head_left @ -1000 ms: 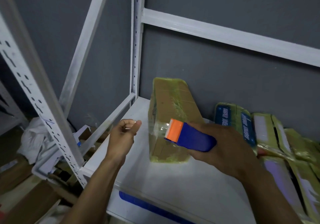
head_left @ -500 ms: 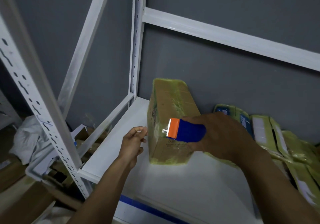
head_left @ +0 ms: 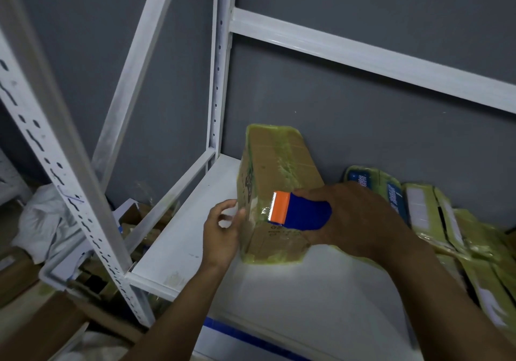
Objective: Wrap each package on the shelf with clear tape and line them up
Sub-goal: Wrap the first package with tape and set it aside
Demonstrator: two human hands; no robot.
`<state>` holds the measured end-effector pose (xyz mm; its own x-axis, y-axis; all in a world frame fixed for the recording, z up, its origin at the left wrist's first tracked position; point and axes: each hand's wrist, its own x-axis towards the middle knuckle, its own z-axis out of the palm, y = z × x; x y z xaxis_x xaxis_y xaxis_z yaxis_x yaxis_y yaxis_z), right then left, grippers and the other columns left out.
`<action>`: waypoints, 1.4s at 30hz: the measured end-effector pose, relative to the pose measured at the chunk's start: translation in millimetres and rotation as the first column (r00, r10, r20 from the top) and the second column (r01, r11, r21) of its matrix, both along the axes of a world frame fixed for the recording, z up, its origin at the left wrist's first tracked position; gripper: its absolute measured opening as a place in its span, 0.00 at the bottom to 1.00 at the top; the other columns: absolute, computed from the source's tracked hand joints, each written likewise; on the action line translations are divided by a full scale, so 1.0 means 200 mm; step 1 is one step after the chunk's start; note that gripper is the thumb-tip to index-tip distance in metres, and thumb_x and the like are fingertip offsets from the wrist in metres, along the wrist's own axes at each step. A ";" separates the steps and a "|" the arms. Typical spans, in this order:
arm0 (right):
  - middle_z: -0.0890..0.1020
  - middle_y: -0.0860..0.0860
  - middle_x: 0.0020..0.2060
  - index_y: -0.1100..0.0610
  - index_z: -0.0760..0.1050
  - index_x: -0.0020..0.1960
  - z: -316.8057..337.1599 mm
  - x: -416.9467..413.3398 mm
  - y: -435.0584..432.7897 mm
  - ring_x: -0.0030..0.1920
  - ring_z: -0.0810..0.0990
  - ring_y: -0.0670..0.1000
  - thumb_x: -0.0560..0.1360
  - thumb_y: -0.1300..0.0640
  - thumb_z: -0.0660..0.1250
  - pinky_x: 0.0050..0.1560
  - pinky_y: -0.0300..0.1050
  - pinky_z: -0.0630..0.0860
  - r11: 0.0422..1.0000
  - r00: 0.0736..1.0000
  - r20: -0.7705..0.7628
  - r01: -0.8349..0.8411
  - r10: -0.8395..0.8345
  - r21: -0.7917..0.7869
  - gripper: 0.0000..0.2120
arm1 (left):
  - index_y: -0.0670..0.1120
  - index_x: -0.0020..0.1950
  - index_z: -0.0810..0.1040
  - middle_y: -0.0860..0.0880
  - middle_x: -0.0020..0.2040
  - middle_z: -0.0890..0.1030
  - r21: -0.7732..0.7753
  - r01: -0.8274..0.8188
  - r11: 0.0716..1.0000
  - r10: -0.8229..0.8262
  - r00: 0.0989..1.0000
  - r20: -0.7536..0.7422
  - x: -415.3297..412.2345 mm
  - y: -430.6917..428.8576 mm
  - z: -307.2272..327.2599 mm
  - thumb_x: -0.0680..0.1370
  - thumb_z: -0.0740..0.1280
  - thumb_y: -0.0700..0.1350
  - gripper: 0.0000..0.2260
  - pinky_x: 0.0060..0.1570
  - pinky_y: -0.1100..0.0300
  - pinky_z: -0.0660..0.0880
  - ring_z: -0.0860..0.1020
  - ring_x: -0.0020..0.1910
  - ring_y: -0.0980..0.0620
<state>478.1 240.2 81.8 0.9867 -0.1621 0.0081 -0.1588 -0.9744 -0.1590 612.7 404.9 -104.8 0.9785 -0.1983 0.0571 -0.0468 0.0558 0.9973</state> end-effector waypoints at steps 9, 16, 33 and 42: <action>0.83 0.41 0.54 0.41 0.74 0.71 -0.01 -0.02 0.00 0.53 0.81 0.45 0.72 0.38 0.76 0.55 0.49 0.80 0.999 0.999 0.035 -0.016 0.014 0.037 0.29 | 0.67 0.72 0.69 0.68 0.66 0.77 -0.042 0.375 0.926 -0.368 0.922 0.119 -0.11 0.00 -0.04 0.85 0.56 0.53 0.17 0.61 0.64 0.76 0.73 0.69 0.64; 0.83 0.42 0.51 0.41 0.75 0.69 -0.01 -0.04 -0.01 0.50 0.81 0.46 0.73 0.39 0.75 0.54 0.50 0.80 1.000 1.000 0.021 -0.010 0.010 0.024 0.27 | 0.61 0.78 0.65 0.64 0.76 0.67 0.111 0.371 0.922 -0.383 0.833 0.398 0.03 0.06 0.02 0.81 0.64 0.61 0.25 0.71 0.69 0.64 0.65 0.76 0.62; 0.84 0.42 0.48 0.40 0.75 0.67 -0.03 -0.09 -0.04 0.48 0.82 0.44 0.71 0.43 0.78 0.51 0.48 0.82 0.980 0.996 0.067 -0.067 0.056 0.186 0.25 | 0.47 0.61 0.84 0.55 0.65 0.82 0.404 0.348 0.846 -0.531 0.478 0.700 0.34 0.04 0.16 0.72 0.77 0.56 0.21 0.65 0.44 0.76 0.76 0.69 0.55; 0.81 0.43 0.38 0.37 0.73 0.46 0.05 -0.16 -0.08 0.39 0.81 0.46 0.74 0.46 0.76 0.43 0.42 0.78 0.984 0.991 0.050 -0.128 0.122 0.123 0.11 | 0.48 0.60 0.83 0.59 0.64 0.81 0.478 0.299 0.826 -0.564 0.421 0.710 0.36 0.05 0.18 0.75 0.75 0.58 0.19 0.66 0.56 0.74 0.74 0.69 0.58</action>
<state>445.4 224.7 91.9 0.9985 -0.0399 0.0378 -0.0275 -0.9580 -0.2853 685.2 414.9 -67.9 0.3040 -0.7150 0.6296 -0.8571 0.0834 0.5084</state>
